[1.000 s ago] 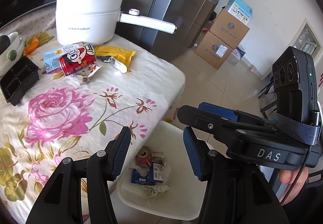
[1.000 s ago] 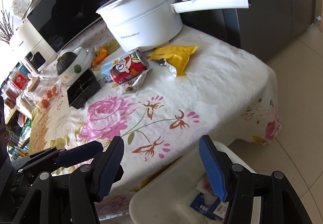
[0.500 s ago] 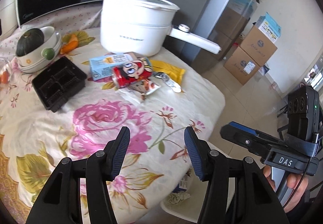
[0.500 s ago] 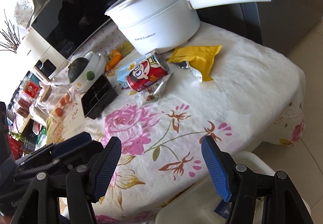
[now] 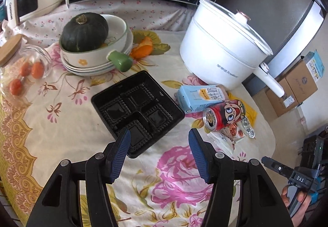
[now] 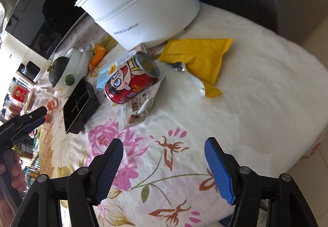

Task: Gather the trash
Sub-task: 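Grasp the black plastic tray with the left tool while the right tool grasps the white snack packet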

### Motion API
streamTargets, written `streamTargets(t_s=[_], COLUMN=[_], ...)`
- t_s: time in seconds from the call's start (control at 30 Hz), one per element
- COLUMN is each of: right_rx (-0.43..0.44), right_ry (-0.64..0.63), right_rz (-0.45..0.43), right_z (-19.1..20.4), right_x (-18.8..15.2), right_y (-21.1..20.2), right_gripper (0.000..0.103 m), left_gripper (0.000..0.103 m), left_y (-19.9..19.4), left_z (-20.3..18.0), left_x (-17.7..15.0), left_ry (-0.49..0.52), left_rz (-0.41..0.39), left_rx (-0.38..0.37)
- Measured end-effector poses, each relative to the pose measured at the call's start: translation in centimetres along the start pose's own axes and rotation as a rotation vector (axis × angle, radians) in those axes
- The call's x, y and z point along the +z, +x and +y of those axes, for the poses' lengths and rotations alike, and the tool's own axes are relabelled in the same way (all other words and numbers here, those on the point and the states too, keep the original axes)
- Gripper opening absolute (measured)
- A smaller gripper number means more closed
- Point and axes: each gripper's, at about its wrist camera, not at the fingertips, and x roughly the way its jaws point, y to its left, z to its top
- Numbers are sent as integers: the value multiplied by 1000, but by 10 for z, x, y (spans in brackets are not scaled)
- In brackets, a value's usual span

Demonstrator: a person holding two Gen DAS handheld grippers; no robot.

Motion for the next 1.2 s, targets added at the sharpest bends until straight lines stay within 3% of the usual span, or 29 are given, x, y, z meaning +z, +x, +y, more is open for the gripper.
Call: streamTargets(t_s=[0.07,0.17,0.3,0.43,0.5,0.57,0.67,0.7,0.73,0.77,0.83,1.0,1.1,1.2], right_rx=[27,17,27,-32,12,16,-27,-39,-48,-58,-34,41,104,113], right_ry=[34,-4,-69,-71,2,40,-7,-23,-35,-37,-3,105,151,142], right_rz=[34,45,58,45,55,59,24,20,19,36,40,47,49,25], right_z=[-1,12,31,38,31,28,35,37,37,35,26,3,-2,1], right_x=[3,5,10,24,32,35,38,38,38,37,35,26,17,9], right_y=[14,30,49,67,77,86,91,93,94,96,95,74,56,35], right_gripper=[71,71,71,71,71,71,71,69,49,22,14,6,6,6], left_gripper=[62,62,62,61,55,36,9,7,4,4,3,3,3,3], left_y=[12,38,56,69,75,77,77,76,75,72,62,24,15,7], left_z=[-15,-29,-23,-10,-6,-4,-4,-4,-5,-6,-7,-17,-25,-36], left_x=[-3,-5,-7,-8,-10,-11,-13,-13,-14,-14,-12,-7,-12,-19], left_ry=[79,183,204,180,165,165,159,157,154,146,119,67,57,73], left_rz=[14,58,96,142,167,179,178,177,175,169,141,12,-1,-16], left_rx=[52,199,244,311,283,271,237,224,215,203,169,57,24,-19])
